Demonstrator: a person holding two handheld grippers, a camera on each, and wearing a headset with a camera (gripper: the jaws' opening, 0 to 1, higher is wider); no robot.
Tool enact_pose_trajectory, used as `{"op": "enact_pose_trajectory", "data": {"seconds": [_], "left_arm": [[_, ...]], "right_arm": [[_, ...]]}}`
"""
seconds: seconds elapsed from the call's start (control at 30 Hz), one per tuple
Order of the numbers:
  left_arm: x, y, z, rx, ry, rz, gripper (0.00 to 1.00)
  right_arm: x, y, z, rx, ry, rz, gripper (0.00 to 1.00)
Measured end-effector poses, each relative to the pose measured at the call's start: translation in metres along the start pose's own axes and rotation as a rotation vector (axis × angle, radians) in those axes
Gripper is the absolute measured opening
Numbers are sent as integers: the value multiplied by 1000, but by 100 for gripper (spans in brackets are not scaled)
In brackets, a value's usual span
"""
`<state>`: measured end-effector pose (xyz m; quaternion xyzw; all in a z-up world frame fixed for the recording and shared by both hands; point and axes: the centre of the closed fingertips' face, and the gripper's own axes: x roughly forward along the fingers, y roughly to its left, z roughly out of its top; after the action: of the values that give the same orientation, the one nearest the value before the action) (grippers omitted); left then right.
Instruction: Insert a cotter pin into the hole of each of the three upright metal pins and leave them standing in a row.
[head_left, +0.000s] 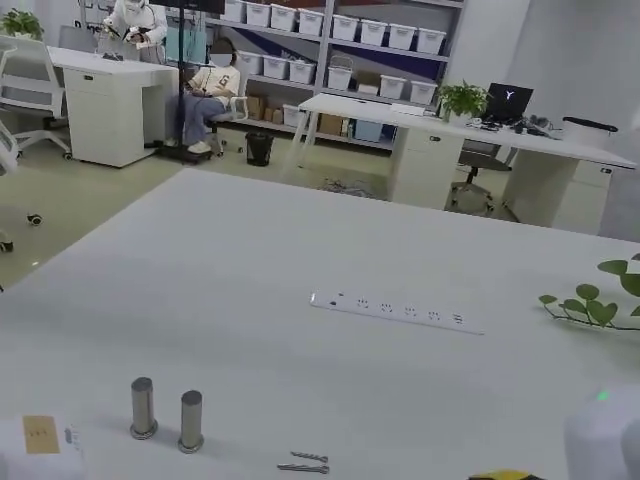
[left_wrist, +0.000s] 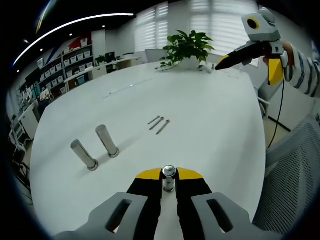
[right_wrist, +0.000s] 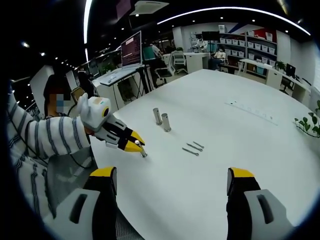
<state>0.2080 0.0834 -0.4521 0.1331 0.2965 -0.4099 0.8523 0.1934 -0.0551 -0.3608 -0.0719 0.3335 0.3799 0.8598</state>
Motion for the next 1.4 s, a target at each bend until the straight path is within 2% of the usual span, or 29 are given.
{"op": "enact_pose_trajectory", "data": {"seconds": [0.07, 0.27, 0.37, 0.5, 0.63, 0.73, 0.8, 0.87, 0.97, 1.03, 1.1, 1.2, 1.4], "left_arm": [[0, -5, 4, -19, -31, -20, 9], [-5, -6, 16, -35, -78, -28, 23], [-12, -13, 29, -48, -129, -60, 31], [-20, -16, 34, -43, -140, -69, 45], [-28, -19, 35, -70, -145, -74, 55], [-34, -20, 33, -91, -148, -71, 64], [-36, -19, 26, -105, -123, -60, 72], [-38, -17, 22, -97, -117, -47, 78], [-42, -8, 14, -123, -101, 4, 91], [-47, 0, 12, -141, -114, 44, 97], [-52, 4, 10, -168, -122, 59, 99], [-58, 4, 11, -211, -140, 50, 99], [-67, 0, 2, -212, -124, 60, 99]], "right_arm": [[0, 0, 1, -1, 0, 0, 90], [1, 1, 1, -5, 4, 5, 90], [1, -2, -1, -6, 18, 1, 89], [0, -7, 0, -5, 17, -9, 89], [-3, -18, 2, 1, 16, -36, 89], [-6, -26, 4, 18, 4, -58, 89], [-6, -30, 5, 25, 0, -66, 89], [-7, -34, 5, 29, -2, -72, 89], [-7, -38, 7, 34, -6, -88, 88], [-7, -40, 7, 37, -9, -94, 88], [-6, -42, 7, 39, -8, -98, 88], [-4, -44, 7, 35, 0, -98, 88], [2, -48, 14, 15, 13, -92, 85]]}}
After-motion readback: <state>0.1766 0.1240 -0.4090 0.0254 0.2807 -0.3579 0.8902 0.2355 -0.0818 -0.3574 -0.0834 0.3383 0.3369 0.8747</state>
